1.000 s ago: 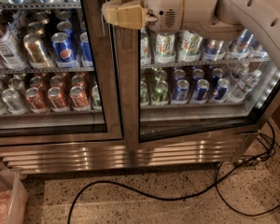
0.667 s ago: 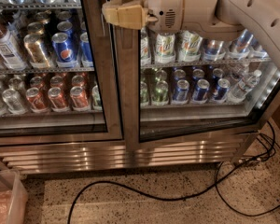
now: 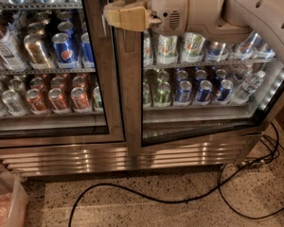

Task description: Open right fridge door

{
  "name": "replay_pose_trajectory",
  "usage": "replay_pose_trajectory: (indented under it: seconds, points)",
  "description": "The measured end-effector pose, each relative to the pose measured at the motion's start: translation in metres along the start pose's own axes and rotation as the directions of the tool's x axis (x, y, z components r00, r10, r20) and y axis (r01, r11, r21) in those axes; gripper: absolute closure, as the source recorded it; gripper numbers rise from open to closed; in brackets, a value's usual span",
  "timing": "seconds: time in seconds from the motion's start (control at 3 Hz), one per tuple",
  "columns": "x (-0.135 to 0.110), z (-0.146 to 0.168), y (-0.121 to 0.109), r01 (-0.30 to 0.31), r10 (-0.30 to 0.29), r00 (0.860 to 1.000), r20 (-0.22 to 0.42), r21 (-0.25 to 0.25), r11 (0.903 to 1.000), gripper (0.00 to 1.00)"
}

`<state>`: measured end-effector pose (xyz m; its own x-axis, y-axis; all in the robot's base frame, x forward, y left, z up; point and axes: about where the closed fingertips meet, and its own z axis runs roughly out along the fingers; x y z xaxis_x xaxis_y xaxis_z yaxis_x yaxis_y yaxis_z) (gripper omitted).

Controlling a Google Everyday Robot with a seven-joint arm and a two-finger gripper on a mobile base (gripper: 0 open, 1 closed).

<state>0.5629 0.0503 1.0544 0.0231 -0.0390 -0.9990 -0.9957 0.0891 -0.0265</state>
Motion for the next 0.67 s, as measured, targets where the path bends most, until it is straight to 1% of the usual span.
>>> replay_pose_trajectory:
  seconds: [0.33, 0.67]
  points:
    - [-0.0055, -0.0007, 0.0074, -0.008, 0.008, 1.000, 0.007, 0.013, 0.9999, 1.00]
    - [-0.0055, -0.0027, 0.0081, -0.009, 0.009, 1.000, 0.007, 0.014, 0.9999, 1.00]
